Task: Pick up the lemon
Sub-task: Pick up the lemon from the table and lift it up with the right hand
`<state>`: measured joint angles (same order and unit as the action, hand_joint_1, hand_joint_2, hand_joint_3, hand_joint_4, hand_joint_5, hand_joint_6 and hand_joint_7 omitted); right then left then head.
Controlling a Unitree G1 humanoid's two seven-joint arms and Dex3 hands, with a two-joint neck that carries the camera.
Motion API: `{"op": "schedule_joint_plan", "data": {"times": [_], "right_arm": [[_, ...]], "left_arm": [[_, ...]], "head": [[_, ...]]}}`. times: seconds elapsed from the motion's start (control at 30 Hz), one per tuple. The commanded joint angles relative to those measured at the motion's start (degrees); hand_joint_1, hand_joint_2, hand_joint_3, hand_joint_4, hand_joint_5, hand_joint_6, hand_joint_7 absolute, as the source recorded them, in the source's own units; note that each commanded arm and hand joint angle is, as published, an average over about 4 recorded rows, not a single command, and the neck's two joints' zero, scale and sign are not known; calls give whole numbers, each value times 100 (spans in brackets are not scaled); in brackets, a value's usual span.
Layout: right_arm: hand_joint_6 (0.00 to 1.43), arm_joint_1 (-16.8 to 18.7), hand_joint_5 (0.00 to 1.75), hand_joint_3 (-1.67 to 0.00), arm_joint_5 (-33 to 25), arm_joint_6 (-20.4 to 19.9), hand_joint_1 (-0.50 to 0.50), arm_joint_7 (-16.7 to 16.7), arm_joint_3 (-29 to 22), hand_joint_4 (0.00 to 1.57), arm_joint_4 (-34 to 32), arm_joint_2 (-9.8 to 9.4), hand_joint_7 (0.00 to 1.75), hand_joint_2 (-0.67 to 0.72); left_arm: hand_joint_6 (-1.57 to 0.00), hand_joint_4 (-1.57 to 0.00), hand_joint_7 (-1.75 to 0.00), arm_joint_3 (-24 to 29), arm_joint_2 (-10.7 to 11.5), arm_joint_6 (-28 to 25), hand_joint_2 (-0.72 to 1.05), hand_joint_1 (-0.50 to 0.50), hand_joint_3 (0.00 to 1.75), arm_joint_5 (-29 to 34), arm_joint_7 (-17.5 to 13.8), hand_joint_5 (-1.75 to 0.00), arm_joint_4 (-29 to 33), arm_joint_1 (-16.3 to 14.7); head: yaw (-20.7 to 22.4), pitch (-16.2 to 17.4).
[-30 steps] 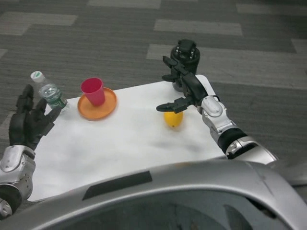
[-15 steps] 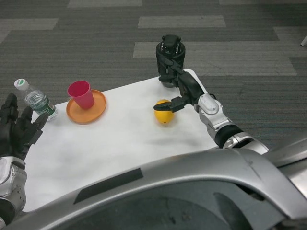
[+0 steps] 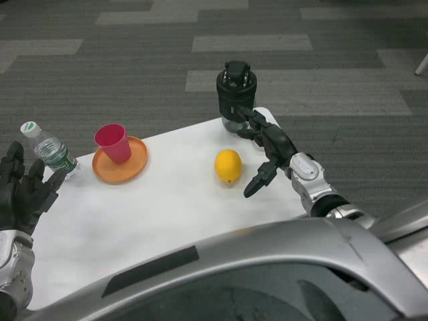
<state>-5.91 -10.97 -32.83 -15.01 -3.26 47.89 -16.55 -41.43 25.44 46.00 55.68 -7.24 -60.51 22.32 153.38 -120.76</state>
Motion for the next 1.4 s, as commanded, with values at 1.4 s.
{"op": "schedule_joint_plan", "data": {"times": [1.4], "right_arm": [[0, -1448, 48, -8, 1389, -75, -7, 1087, 462, 0, 1954, 191, 2, 11]], "left_arm": [[0, 0, 0, 48, 75, 32, 105, 50, 4, 22, 4, -21, 105, 10]], "head": [[107, -44]]}}
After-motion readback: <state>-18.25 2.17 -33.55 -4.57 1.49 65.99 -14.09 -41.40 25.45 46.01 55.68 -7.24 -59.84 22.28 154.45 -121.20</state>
